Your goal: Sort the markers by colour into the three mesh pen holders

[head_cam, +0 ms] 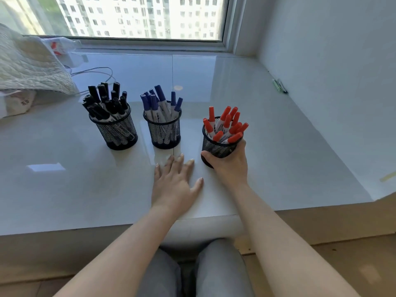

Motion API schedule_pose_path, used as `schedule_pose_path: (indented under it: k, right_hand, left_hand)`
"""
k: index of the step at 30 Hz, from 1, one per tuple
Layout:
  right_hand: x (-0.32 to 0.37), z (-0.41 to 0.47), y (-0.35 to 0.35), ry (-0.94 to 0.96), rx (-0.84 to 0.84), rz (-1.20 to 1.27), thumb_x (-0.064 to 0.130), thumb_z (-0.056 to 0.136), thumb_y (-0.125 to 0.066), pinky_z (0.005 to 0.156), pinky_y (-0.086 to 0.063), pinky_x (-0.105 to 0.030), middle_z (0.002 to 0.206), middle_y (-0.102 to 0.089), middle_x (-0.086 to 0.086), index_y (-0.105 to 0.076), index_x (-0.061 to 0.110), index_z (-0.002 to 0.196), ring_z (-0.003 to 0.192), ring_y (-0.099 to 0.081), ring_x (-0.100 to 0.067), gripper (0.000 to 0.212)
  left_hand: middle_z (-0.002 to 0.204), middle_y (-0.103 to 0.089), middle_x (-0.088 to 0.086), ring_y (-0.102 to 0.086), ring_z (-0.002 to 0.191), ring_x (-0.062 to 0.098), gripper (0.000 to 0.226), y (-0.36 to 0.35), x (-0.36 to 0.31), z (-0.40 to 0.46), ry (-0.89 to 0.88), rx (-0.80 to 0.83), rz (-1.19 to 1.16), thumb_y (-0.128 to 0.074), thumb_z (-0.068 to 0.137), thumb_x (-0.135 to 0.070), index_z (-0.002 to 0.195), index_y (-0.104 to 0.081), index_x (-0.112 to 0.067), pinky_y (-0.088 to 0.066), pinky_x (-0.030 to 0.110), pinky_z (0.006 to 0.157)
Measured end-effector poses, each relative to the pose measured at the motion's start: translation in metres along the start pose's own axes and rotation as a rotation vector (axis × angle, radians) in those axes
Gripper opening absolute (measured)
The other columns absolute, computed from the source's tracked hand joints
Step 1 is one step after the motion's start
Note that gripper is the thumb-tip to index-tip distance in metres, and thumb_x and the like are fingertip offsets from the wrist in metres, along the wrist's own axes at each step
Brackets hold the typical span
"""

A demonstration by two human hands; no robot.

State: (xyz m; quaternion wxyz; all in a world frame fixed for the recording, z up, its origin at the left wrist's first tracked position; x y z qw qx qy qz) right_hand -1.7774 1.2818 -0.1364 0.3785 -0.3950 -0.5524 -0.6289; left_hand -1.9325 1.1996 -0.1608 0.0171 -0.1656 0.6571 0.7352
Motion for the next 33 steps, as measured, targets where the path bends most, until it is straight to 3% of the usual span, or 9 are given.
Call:
schedule_pose_path:
  k: [9, 27, 33]
  right_hand:
    - [0.008, 0.041, -0.020, 0.018, 0.011, -0.084, 0.059, 0.046, -0.072, 0.077, -0.038, -0.024, 0.107, -0.058, 0.016, -0.034, 0.034, 0.110, 0.103, -0.060, -0.015, 0.078]
    - [0.008, 0.054, -0.031, 0.072, -0.001, -0.138, 0.054, 0.057, -0.075, 0.088, -0.040, -0.028, 0.126, -0.055, 0.001, -0.033, 0.020, 0.127, 0.114, -0.054, -0.022, 0.088]
    - [0.007, 0.035, -0.026, 0.094, 0.024, -0.250, 0.039, 0.071, -0.071, 0.098, -0.040, -0.037, 0.134, -0.045, -0.010, -0.027, 0.009, 0.139, 0.125, -0.043, -0.027, 0.086]
  left_hand:
    - [0.155, -0.006, -0.011, 0.006, 0.143, 0.013, 0.063, -0.003, 0.000, 0.002, 0.020, 0.026, -0.007, -0.022, 0.083, -0.063, 0.142, -0.014, -0.041, 0.011, 0.040, 0.113]
    - [0.155, -0.007, -0.008, 0.006, 0.143, 0.014, 0.062, 0.000, -0.002, 0.000, 0.024, 0.031, -0.020, -0.024, 0.085, -0.061, 0.142, -0.016, -0.038, 0.014, 0.039, 0.111]
    - [0.151, -0.024, -0.005, -0.011, 0.141, 0.016, 0.056, 0.013, -0.006, -0.004, -0.032, -0.039, -0.047, -0.035, 0.087, -0.053, 0.138, -0.031, -0.030, -0.002, 0.040, 0.115]
Point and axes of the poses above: each hand's wrist, its own z-axis towards the middle knuckle, its own y-axis out of the back of the hand, x = y × z, the point moved 9 cm from there along z, towards the middle knuckle
